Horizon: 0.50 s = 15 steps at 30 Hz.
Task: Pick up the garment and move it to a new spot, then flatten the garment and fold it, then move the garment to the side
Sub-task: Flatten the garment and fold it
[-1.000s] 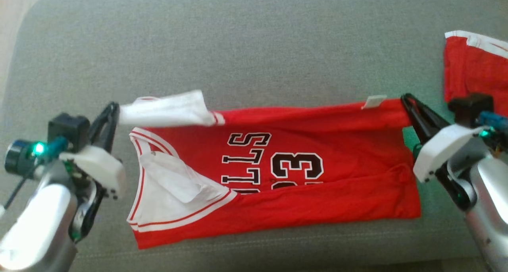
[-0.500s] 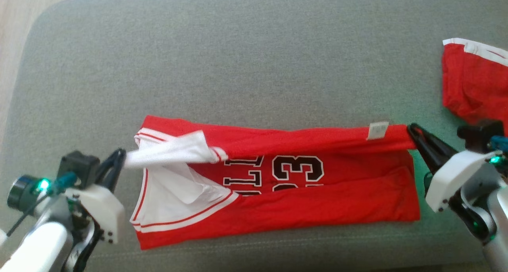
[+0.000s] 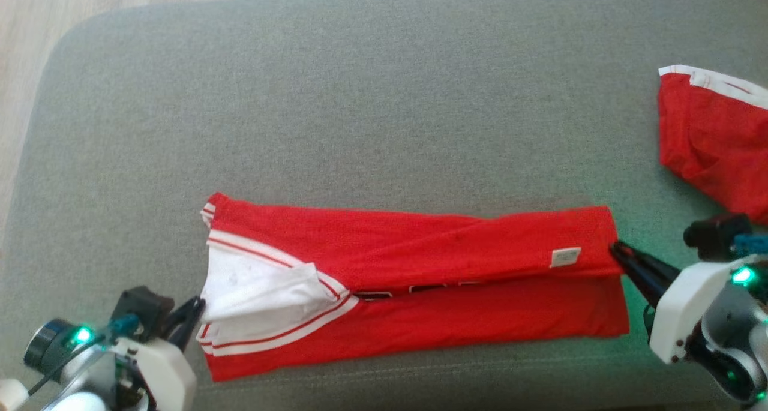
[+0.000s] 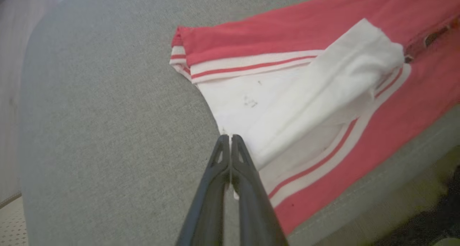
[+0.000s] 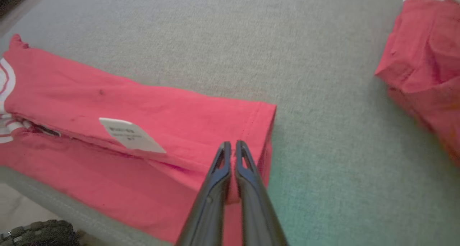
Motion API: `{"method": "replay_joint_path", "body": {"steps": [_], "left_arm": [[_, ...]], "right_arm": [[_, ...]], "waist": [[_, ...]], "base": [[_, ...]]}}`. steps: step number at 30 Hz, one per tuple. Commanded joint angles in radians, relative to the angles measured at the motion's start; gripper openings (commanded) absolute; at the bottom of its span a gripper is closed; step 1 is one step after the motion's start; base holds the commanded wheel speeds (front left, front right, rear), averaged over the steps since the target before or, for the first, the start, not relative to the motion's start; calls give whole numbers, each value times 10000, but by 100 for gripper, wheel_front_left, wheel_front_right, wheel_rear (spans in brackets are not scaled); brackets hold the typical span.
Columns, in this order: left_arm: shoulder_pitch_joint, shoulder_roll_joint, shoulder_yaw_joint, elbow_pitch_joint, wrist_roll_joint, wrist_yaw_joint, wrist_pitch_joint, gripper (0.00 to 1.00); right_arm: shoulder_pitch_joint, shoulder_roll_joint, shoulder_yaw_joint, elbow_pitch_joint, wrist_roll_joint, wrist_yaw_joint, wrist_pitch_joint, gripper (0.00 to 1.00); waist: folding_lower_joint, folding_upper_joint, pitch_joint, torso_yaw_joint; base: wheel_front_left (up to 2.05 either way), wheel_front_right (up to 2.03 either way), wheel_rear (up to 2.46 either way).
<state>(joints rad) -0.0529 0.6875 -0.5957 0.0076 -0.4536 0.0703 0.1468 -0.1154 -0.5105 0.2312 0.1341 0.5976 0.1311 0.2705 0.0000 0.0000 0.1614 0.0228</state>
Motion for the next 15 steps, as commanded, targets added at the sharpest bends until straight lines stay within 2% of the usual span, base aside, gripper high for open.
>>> {"method": "replay_joint_path", "body": {"steps": [1, 2, 3, 4, 5, 6, 10, 15], "left_arm": [[-334, 496, 509, -334, -97, 45, 84, 0], [-291, 534, 498, -357, -118, 56, 155, 0], [-243, 562, 468, -375, -157, 40, 243, 0], [-185, 572, 416, -401, -231, -10, 356, 31], [-155, 578, 384, -440, -283, -37, 440, 75], [-134, 580, 362, -466, -340, -56, 524, 100], [-84, 630, 404, -473, -422, 35, 656, 100], [-107, 624, 744, -416, -389, 470, 306, 100]], "right_arm": [[130, -370, -16, -397, 198, -4, 148, 0], [191, -367, -54, -429, 267, -4, 252, 0], [237, -348, -129, -458, 311, -4, 301, 30], [293, -291, -229, -434, 392, -4, 393, 100], [340, -272, -228, -434, 442, -4, 525, 100], [379, -242, -227, -460, 536, -4, 622, 100], [433, 71, -637, -482, 955, -4, 824, 100], [429, 431, -1269, -640, 742, -4, 815, 100]], "waist": [[0, 0, -41, -7], [0, 0, -59, -9], [0, 0, -70, -14], [0, 0, -79, -17], [0, 0, -89, -15], [0, 0, -99, -18], [0, 0, -164, -23], [0, 0, -301, -3]], "base": [[0, 0, 0], [0, 0, 0], [0, 0, 0], [0, 0, 0], [0, 0, 0], [0, 0, 0], [0, 0, 0], [0, 0, 0]]}}
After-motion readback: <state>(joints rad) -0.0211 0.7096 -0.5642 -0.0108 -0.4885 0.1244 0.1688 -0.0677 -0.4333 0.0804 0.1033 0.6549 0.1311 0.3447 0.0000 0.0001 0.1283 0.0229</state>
